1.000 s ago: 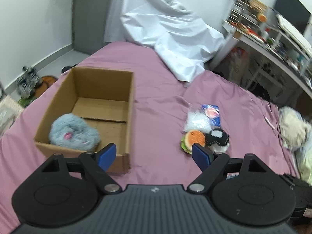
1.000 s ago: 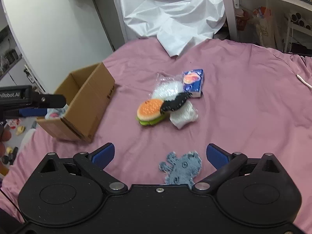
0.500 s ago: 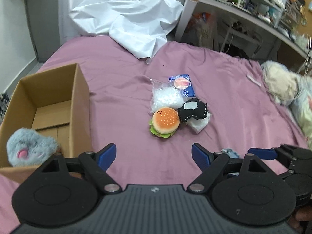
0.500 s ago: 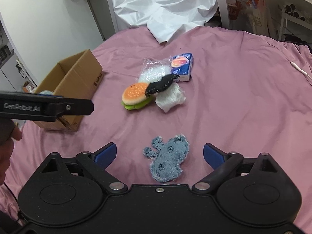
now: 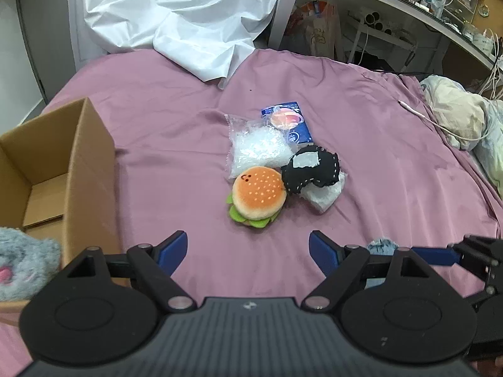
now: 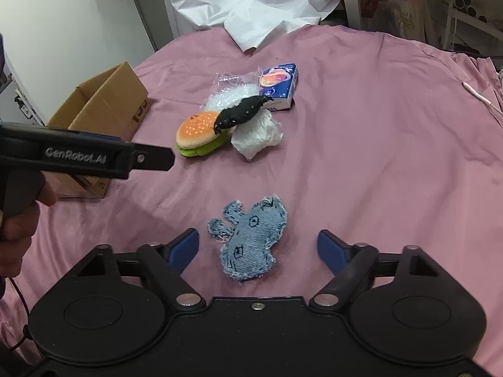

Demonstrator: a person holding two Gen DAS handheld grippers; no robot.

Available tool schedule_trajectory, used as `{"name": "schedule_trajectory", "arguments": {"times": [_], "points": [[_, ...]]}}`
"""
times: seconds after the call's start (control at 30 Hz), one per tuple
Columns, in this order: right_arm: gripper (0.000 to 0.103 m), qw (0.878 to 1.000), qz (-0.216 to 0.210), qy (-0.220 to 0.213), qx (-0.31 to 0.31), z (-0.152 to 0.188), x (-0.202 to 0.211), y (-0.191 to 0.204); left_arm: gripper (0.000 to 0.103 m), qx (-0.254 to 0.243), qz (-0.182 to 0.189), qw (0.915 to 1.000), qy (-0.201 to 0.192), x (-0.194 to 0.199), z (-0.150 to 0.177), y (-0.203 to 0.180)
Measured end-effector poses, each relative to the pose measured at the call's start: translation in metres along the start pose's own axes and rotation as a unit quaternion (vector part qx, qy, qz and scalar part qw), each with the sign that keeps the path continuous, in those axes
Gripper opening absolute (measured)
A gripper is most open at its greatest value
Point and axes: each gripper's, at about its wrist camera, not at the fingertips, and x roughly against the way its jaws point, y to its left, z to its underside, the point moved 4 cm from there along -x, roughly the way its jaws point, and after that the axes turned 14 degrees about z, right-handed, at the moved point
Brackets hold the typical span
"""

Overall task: Organize soft objects
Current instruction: 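Reach the left tool to the burger plush while the right tool grasps the denim plush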

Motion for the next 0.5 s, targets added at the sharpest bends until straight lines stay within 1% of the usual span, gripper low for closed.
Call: {"name": "schedule_trajectory", "arguments": {"times": [0.07, 0.1, 0.17, 0.27, 0.33, 0.5], "points": [[0.066, 1.0, 0.002, 0.003, -0.003, 0.0, -0.002, -0.001, 0.083, -0.004, -0.001, 1.0, 0.001, -0.007, -0.001, -0.001], [0.064, 1.0, 0.004, 0.003, -0.004, 0.0, -0.003, -0.002, 0.083, -0.005, -0.002, 1.0, 0.003, -0.01, -0.001, 0.0], [0.049, 1.0, 0.01, 0.003, -0.002, 0.0, -0.004, -0.003, 0.083, -0.007, -0.006, 1.0, 0.003, -0.016, -0.003, 0.001], [0.038, 1.0, 0.004, 0.006, -0.011, -0.001, -0.006, -0.009, 0.083, -0.011, -0.014, 0.9998, 0.0, -0.023, -0.004, 0.005], [0.034, 1.0, -0.001, 0.006, -0.015, -0.001, -0.006, -0.01, 0.083, -0.013, -0.018, 0.9997, 0.0, -0.028, -0.005, 0.007], [0.031, 1.0, 0.006, -0.001, -0.015, -0.006, -0.003, -0.011, 0.083, -0.014, -0.023, 0.9996, -0.002, -0.035, -0.01, 0.01]]}}
